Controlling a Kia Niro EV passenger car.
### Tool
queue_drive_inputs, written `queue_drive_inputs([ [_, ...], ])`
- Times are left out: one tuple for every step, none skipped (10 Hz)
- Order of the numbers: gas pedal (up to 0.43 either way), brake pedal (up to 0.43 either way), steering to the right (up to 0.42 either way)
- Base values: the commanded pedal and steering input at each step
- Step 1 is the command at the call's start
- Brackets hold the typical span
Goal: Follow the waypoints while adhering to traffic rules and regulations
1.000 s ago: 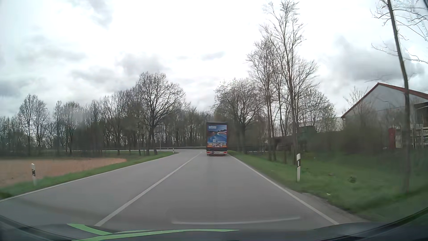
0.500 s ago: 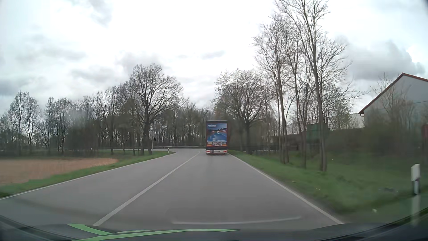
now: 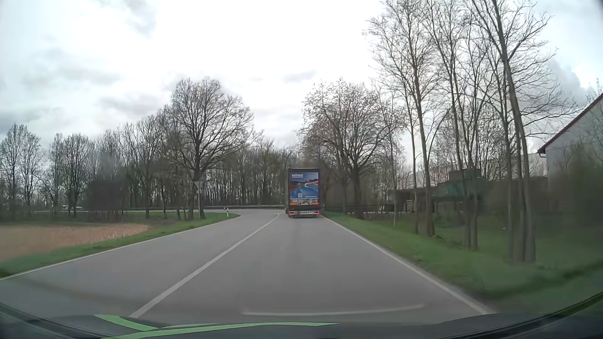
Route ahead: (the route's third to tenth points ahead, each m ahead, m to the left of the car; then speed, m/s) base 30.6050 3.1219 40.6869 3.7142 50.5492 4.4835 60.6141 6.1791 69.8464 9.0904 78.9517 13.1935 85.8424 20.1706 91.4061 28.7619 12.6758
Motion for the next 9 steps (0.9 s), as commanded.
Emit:
queue_drive_inputs([
  [0.079,0.000,-0.001],
  [0.067,0.000,-0.001],
  [0.059,0.000,-0.001],
  [0.047,0.000,-0.001],
  [0.047,0.000,-0.001],
  [0.020,0.000,0.000],
  [0.000,0.000,0.000],
  [0.000,0.000,0.001],
  [0.000,0.000,0.000],
])
